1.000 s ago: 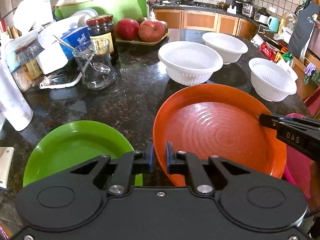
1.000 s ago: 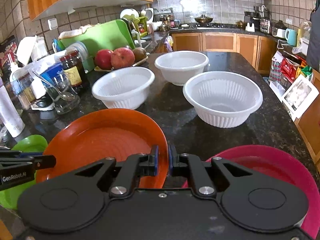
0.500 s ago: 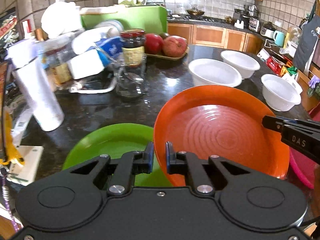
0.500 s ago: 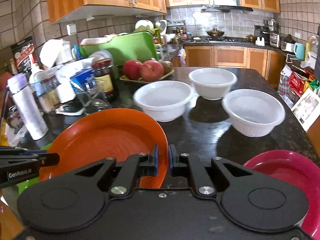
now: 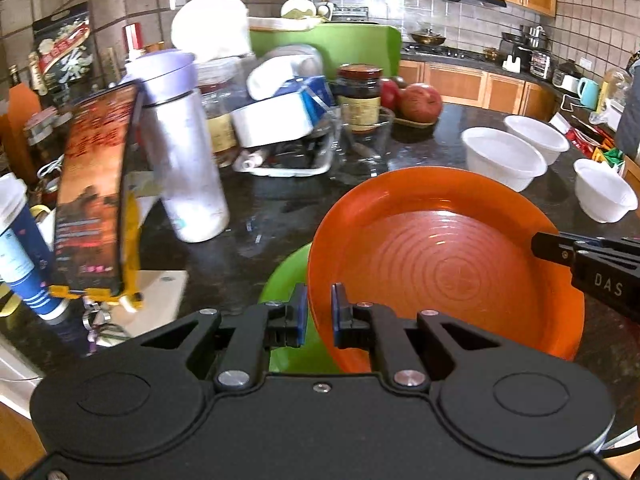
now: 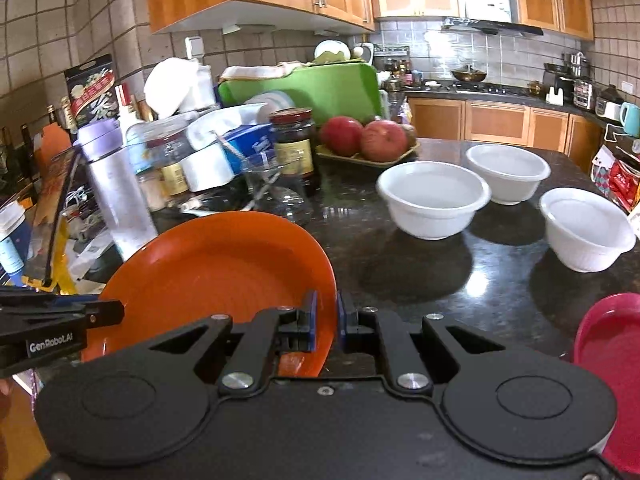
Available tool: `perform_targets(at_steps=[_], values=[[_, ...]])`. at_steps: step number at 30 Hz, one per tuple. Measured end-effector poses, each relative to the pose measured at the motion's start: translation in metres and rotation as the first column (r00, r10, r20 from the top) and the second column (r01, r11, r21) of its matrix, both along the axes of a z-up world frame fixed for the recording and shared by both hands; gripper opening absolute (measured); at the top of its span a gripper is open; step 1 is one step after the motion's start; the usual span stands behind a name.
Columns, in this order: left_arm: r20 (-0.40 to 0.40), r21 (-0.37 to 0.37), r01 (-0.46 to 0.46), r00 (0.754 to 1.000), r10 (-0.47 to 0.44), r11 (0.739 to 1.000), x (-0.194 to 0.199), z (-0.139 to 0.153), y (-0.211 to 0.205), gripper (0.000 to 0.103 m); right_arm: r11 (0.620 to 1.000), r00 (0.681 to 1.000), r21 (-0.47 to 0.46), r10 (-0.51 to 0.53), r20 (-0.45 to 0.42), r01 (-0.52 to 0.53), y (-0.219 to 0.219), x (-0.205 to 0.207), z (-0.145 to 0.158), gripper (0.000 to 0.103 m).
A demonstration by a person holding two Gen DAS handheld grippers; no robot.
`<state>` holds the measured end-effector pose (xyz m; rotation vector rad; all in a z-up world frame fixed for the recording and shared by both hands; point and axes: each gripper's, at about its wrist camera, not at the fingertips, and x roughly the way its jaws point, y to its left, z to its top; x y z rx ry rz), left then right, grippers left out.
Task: Organize plates and bowls
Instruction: 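Carry the orange plate onto the green plate and open the left gripper, then move the left gripper toward the magenta plate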
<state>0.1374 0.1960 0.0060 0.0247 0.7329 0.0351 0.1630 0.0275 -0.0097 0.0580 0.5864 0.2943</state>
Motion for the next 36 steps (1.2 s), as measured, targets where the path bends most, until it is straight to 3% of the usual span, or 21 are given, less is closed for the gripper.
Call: perform_targets(at_steps=[10,23,25,26,28,31,36], values=[[-0.012,0.007,0.046,0.999,-0.046,0.999,0.002,-0.01,0.032,0.015,0.998,0.998,-0.019,-0.06,-0.011,0.06,0.033,-0.005,-0.006,0.012],[-0.032,-0.012,0.134,0.99,-0.135,0.991,0.017,-0.022,0.044,0.017,0.99,0.989,-0.028,-0.143,-0.037,0.142,0.041,-0.001,-0.014,0.013],[-0.036,-0.011,0.133,0.99,-0.134,0.991,0.02,-0.025,0.045,0.023,0.989,0.989,-0.023,-0.144,-0.03,0.144,0.042,0.0,-0.015,0.017],[-0.031,-0.011,0.135,0.99,-0.136,0.991,0.02,-0.026,0.046,0.029,0.988,0.988,-0.028,-0.153,-0.016,0.152,0.043,-0.001,-0.016,0.025],[-0.016,-0.005,0.14,0.99,-0.14,0.99,0.018,-0.026,0.045,0.032,0.987,0.988,-0.043,-0.157,0.012,0.157,0.045,-0.004,-0.016,0.033],[0.02,0.018,0.138,0.99,-0.138,0.99,0.012,-0.024,0.043,0.056,0.987,0.988,-0.052,-0.148,0.034,0.15,0.047,-0.006,-0.014,0.034],[0.054,0.022,0.151,0.987,-0.151,0.988,0.007,-0.019,0.042,0.058,0.988,0.988,-0.03,-0.148,0.043,0.149,0.046,-0.009,-0.012,0.038]])
